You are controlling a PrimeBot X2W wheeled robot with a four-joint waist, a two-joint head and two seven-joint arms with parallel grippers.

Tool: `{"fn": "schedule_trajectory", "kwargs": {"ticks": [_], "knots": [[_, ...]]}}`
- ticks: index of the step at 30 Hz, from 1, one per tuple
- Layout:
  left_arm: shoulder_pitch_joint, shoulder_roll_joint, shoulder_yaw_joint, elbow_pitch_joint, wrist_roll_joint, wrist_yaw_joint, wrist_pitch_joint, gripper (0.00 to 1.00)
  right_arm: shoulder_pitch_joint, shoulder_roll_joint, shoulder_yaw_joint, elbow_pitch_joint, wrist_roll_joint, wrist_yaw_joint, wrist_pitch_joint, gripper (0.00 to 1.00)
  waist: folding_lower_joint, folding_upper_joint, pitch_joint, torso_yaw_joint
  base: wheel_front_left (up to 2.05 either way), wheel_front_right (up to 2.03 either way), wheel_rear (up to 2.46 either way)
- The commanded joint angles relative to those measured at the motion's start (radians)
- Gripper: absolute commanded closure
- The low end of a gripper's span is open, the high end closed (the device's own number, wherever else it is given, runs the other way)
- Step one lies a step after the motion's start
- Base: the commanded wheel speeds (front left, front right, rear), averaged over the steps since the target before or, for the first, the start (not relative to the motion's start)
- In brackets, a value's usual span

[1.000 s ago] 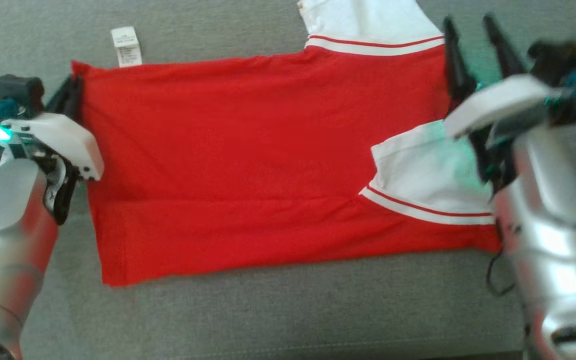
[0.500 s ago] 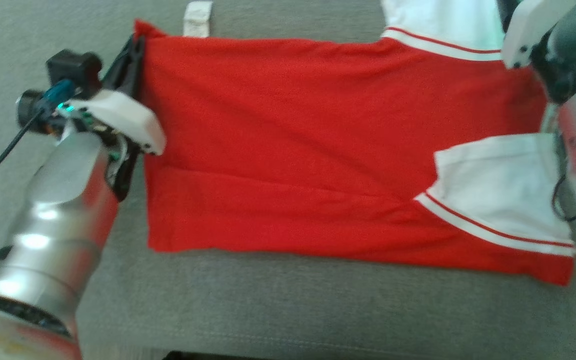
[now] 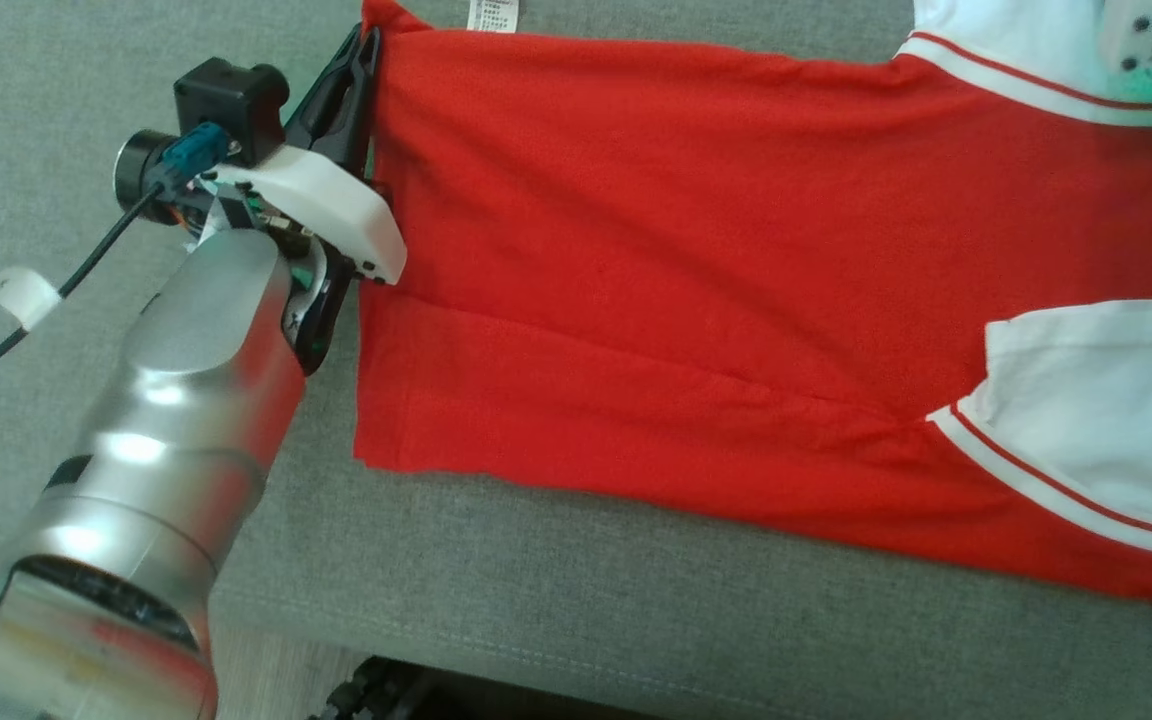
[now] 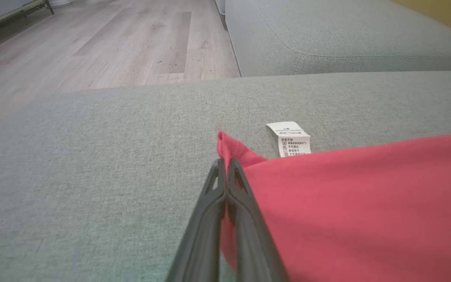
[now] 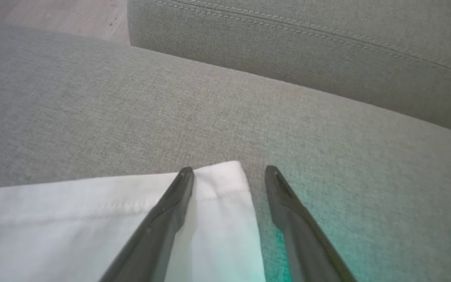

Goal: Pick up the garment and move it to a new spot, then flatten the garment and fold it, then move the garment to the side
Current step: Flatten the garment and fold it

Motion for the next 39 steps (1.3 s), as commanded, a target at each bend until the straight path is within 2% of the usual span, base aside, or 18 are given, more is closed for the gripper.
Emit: {"fn": "schedule_trajectory", "kwargs": {"ticks": [1, 2, 8, 11, 14, 21, 26, 29, 33, 39], "knots": [[-0.047, 0.034, 0.018, -0.009, -0.004, -0.001, -0.016, 1.0, -0.009, 0.015, 0.006, -0.011, -0.008, 0.004, 0.008, 0.59, 0.0, 0.0, 0.005, -0.001, 0.0, 0.0, 0.0], [-0.048, 0.034, 0.018, -0.007, -0.005, -0.002, -0.017, 1.0, -0.012, 0.018, 0.008, -0.004, -0.01, 0.004, 0.011, 1.0, 0.0, 0.0, 0.007, -0.002, 0.0, 0.0, 0.0], [-0.053, 0.045, 0.035, -0.004, -0.013, -0.004, -0.02, 1.0, -0.03, 0.021, -0.012, 0.002, -0.02, 0.004, -0.043, 1.0, 0.0, 0.0, 0.003, -0.018, 0.0, 0.0, 0.0], [-0.059, 0.06, 0.069, -0.041, -0.009, 0.002, -0.021, 1.0, -0.043, 0.023, -0.035, -0.032, -0.034, 0.004, -0.159, 1.0, 0.0, 0.0, -0.002, -0.026, 0.0, 0.0, 0.0], [-0.053, 0.086, 0.125, -0.12, 0.019, 0.027, -0.021, 1.0, -0.054, 0.036, -0.062, -0.055, -0.052, 0.004, -0.283, 1.0, 0.0, 0.0, -0.009, -0.041, 0.0, 0.0, 0.0], [0.033, 0.134, 0.233, -0.24, 0.097, 0.053, -0.021, 1.0, -0.046, 0.111, -0.112, -0.034, -0.034, 0.004, -0.446, 1.0, 0.0, 0.0, -0.052, -0.108, 0.0, 0.0, 0.0], [0.119, 0.175, 0.314, -0.279, 0.144, 0.056, -0.021, 1.0, 0.029, 0.169, -0.079, -0.053, 0.076, 0.004, -0.56, 1.0, 0.0, 0.0, -0.096, -0.176, 0.0, 0.0, 0.0], [0.155, 0.191, 0.345, -0.283, 0.16, 0.059, -0.021, 1.0, 0.084, 0.185, -0.042, -0.084, 0.14, 0.004, -0.591, 1.0, 0.0, 0.0, -0.114, -0.205, 0.0, 0.0, 0.0], [0.228, 0.216, 0.404, -0.285, 0.189, 0.064, -0.021, 1.0, 0.229, 0.194, 0.042, -0.205, 0.285, 0.004, -0.62, 1.0, 0.0, 0.0, -0.151, -0.26, 0.0, 0.0, 0.0], [0.361, 0.222, 0.474, -0.298, 0.231, 0.079, -0.021, 1.0, 0.503, 0.164, 0.142, -0.442, 0.465, 0.004, -0.607, 1.0, 0.0, 0.0, -0.222, -0.312, 0.0, 0.0, 0.0]]}}
